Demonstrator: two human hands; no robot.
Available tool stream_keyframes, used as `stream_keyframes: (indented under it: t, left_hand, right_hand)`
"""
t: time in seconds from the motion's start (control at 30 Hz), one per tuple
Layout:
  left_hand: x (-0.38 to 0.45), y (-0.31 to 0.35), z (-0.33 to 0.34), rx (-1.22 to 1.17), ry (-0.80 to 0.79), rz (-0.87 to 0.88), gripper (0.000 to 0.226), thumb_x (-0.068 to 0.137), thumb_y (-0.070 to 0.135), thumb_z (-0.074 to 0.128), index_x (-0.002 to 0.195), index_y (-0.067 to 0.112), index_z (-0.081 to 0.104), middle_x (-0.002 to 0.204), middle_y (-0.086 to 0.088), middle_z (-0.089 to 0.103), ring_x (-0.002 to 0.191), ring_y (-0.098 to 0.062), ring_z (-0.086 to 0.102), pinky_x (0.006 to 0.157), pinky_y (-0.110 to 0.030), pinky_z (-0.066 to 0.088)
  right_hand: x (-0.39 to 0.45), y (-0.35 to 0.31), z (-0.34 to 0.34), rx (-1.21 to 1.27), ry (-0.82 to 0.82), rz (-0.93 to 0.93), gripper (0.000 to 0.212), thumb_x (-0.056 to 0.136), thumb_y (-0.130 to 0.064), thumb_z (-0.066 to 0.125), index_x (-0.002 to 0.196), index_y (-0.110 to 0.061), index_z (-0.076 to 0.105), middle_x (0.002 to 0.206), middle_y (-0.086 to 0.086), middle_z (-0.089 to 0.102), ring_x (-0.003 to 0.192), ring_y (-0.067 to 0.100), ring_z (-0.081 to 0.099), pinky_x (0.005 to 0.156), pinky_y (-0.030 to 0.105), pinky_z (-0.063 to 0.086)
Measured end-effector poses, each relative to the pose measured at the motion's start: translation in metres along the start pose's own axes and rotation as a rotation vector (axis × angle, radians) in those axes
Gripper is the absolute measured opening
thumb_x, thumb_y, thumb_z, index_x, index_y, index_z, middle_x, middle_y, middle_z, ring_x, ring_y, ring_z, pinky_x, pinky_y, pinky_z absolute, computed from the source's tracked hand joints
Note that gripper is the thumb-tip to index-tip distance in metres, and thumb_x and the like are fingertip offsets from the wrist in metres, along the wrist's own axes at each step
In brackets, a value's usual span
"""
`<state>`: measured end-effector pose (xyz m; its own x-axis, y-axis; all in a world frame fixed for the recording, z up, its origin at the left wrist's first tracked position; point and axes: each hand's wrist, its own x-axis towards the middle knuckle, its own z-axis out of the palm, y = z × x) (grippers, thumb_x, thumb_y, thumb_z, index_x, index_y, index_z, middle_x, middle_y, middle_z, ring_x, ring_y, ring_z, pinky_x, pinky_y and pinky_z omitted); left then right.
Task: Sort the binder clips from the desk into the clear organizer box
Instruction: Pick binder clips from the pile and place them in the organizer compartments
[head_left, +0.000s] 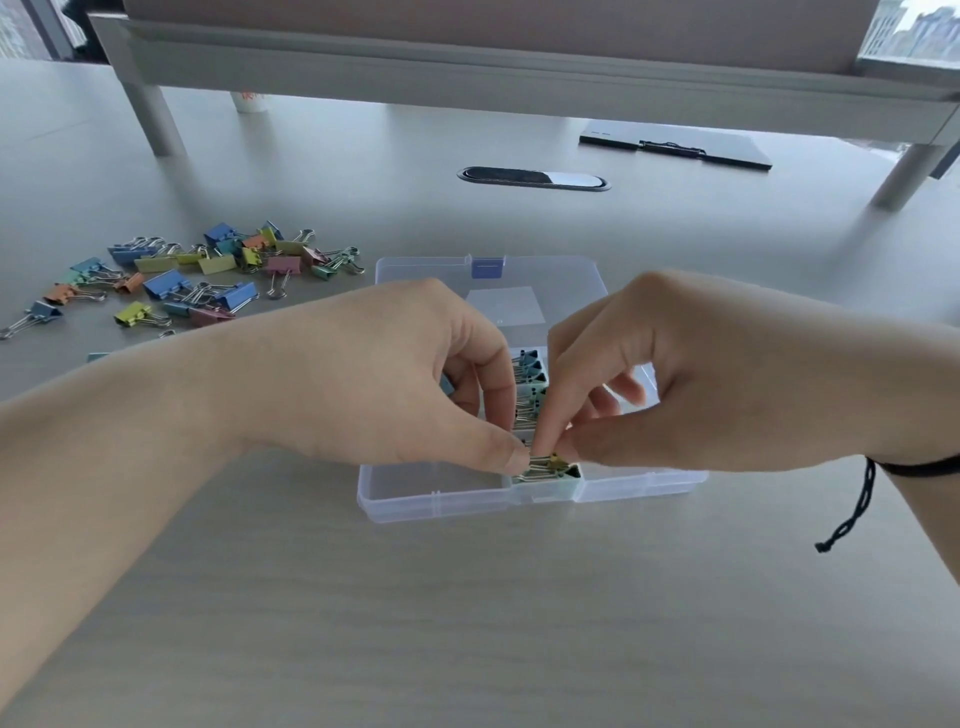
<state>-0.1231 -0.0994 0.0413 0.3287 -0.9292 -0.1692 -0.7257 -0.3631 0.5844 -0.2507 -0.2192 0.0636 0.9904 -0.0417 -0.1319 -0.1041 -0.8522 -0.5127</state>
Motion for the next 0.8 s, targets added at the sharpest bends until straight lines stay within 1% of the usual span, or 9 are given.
stream_keyframes:
  t: [0.03,0.07,0.17,0.3,0.47,0.57,0.67,0.73,0.8]
  left_hand:
    - [0.000,0.000,0.000,-0.001,0.002,-0.001,0.027,0.064,0.054,0.079,0.079,0.034,0.069,0.062,0.010,0.065,0.046,0.000,0.050,0.049,-0.011,0.042]
    - [0.001,0.000,-0.001,0.001,0.003,-0.002,0.027,0.064,0.054,0.079,0.079,0.034,0.069,0.062,0.011,0.065,0.045,0.001,0.050,0.049,-0.011,0.042]
    - [0.001,0.000,-0.001,0.005,0.001,-0.003,0.027,0.064,0.054,0.078,0.077,0.033,0.069,0.061,0.012,0.065,0.045,0.002,0.049,0.049,-0.010,0.042]
    - [0.001,-0.001,-0.001,0.002,0.000,0.009,0.026,0.065,0.052,0.079,0.075,0.030,0.069,0.058,0.013,0.063,0.043,0.002,0.047,0.048,-0.009,0.039]
    - [0.000,-0.001,-0.006,0.027,-0.075,0.014,0.025,0.066,0.052,0.078,0.078,0.031,0.069,0.060,0.011,0.064,0.045,0.002,0.049,0.049,-0.008,0.039]
    - [-0.002,0.000,-0.008,-0.010,-0.049,0.006,0.018,0.071,0.047,0.075,0.081,0.033,0.071,0.060,0.012,0.064,0.046,0.000,0.049,0.048,-0.011,0.040]
    - [0.000,-0.001,-0.009,-0.402,0.029,-0.058,0.006,0.086,0.016,0.066,0.090,0.018,0.070,0.062,0.002,0.062,0.044,-0.008,0.043,0.036,-0.019,0.032]
    - [0.001,-0.001,-0.013,-0.692,0.044,-0.107,0.020,0.084,-0.004,0.052,0.095,0.008,0.063,0.068,-0.008,0.062,0.044,-0.011,0.039,0.033,-0.019,0.024]
    - [0.001,0.000,-0.015,-0.866,0.055,-0.107,0.031,0.077,-0.012,0.040,0.097,0.006,0.057,0.072,-0.013,0.063,0.045,-0.013,0.041,0.033,-0.019,0.024]
  right_hand:
    - [-0.003,0.011,-0.001,0.014,0.030,-0.033,0.015,0.068,-0.020,0.074,0.063,-0.035,0.074,0.068,0.004,0.069,0.060,0.016,0.062,0.059,0.025,0.051]
    - [-0.003,0.017,-0.001,-0.004,0.008,-0.014,0.011,0.069,-0.027,0.074,0.067,-0.038,0.074,0.070,-0.001,0.069,0.062,0.012,0.062,0.059,0.021,0.049]
    - [0.000,0.027,-0.003,-0.017,-0.025,0.002,0.008,0.073,-0.036,0.073,0.080,-0.039,0.075,0.071,-0.011,0.067,0.061,0.003,0.058,0.058,0.018,0.047]
    - [0.000,0.032,-0.002,0.041,-0.025,-0.004,0.007,0.076,-0.032,0.076,0.080,-0.037,0.075,0.066,-0.013,0.065,0.057,0.002,0.055,0.054,0.016,0.045]
    - [0.001,0.035,0.000,0.084,-0.050,-0.017,0.007,0.076,-0.033,0.077,0.081,-0.037,0.075,0.064,-0.012,0.063,0.054,0.004,0.052,0.055,0.023,0.046]
    - [0.002,0.033,0.001,0.088,-0.037,-0.044,0.006,0.075,-0.034,0.078,0.081,-0.036,0.076,0.064,-0.008,0.064,0.053,0.005,0.050,0.052,0.019,0.042]
    - [0.006,0.036,0.002,0.136,0.149,-0.092,0.007,0.074,-0.033,0.079,0.081,-0.033,0.076,0.062,-0.007,0.065,0.050,0.005,0.051,0.052,0.019,0.043]
    - [0.009,0.036,0.003,0.208,0.304,-0.123,0.012,0.074,-0.036,0.077,0.084,-0.030,0.075,0.063,-0.004,0.066,0.049,0.011,0.053,0.052,0.025,0.045]
    - [0.012,0.037,0.005,0.275,0.414,-0.142,0.018,0.074,-0.040,0.075,0.088,-0.029,0.073,0.066,-0.001,0.067,0.052,0.023,0.056,0.051,0.028,0.045]
